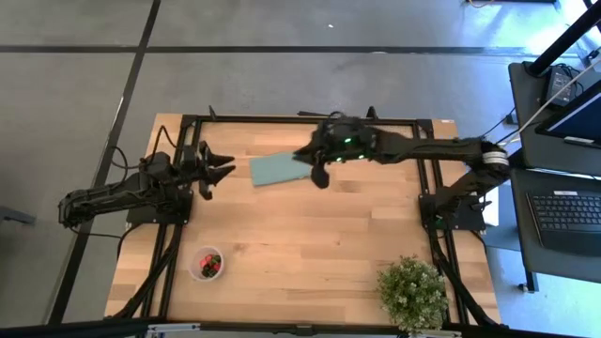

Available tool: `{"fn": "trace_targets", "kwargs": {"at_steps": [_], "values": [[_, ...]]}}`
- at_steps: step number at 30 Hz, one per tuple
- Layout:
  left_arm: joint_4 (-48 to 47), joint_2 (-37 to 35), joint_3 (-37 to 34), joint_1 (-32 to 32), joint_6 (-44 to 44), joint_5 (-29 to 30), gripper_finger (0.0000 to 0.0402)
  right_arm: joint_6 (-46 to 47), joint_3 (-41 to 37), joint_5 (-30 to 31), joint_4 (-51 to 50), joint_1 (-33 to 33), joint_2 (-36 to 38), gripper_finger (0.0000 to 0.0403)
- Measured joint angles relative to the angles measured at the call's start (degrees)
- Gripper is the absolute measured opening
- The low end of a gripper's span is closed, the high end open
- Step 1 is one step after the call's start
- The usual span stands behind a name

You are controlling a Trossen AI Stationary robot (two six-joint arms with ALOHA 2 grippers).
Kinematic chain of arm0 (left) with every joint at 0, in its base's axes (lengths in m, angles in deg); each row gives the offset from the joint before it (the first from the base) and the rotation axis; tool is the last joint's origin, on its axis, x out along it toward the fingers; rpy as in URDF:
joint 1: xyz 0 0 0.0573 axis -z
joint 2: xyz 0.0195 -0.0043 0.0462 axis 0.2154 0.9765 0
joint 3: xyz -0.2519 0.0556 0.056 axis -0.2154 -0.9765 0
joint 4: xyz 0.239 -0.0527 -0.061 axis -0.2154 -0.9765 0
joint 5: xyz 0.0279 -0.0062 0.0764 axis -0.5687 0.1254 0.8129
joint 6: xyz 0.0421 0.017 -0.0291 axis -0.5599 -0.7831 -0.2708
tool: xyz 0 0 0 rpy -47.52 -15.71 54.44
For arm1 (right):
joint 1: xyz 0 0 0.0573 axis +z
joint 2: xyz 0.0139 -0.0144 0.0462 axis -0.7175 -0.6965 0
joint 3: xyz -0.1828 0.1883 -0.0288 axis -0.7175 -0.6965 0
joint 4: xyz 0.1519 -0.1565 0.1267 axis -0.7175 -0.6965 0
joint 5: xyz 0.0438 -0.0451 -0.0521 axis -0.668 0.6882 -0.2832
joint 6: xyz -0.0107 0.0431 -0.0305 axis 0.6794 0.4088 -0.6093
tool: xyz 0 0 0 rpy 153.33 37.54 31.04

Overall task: Pick and placing Produce into tupperware
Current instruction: Put the blueberry into the transparent container

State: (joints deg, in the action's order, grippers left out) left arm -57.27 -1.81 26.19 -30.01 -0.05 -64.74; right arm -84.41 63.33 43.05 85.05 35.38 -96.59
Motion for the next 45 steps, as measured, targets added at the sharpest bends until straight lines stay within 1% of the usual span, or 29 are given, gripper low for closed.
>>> {"fn": "trace_targets", "kwargs": {"at_steps": [3, 8, 10, 15, 20, 28, 35, 41, 45], "values": [[-0.1, 0.0, 0.0, 0.0, 0.8, -1.9, 0.0137, -0.6, 0.0, -0.6, 1.8, 1.4, -5.2, 0.0052], [-1.5, 0.0, 0.0, 0.0, 1.3, -2.0, 0.0137, -0.2, 0.0, -6.0, 5.6, 3.5, -14.4, 0.0052], [-1.7, 0.0, 0.0, 0.0, 1.3, -1.8, 0.0137, -0.1, 0.0, -7.0, 7.9, 4.5, -17.8, 0.0052], [-2.5, 0.0, 0.0, 0.0, 1.3, -1.8, 0.0137, 0.1, 0.0, -7.4, 14.5, 6.7, -26.2, 0.0052], [-2.9, 0.0, 0.0, 0.0, 1.3, -1.7, 0.0137, 1.4, -0.1, -7.4, 18.7, 8.3, -31.8, 0.0052], [-3.0, 0.0, 0.0, 0.0, 1.3, -1.5, 0.0137, 2.9, -0.1, -7.2, 19.5, 8.9, -35.3, 0.0052], [-3.1, 0.0, 0.0, 0.0, 1.3, -1.5, 0.0137, 4.4, -0.1, -7.2, 19.7, 8.9, -35.4, 0.0094], [-3.1, 0.0, 0.0, 0.0, 1.3, -1.4, 0.0137, 4.6, -0.1, -7.2, 20.1, 9.0, -35.4, 0.0108], [-3.0, 0.0, 0.0, 0.0, 1.3, -1.4, 0.0137, 6.9, -0.1, -6.9, 19.8, 8.8, -34.6, 0.0121]]}}
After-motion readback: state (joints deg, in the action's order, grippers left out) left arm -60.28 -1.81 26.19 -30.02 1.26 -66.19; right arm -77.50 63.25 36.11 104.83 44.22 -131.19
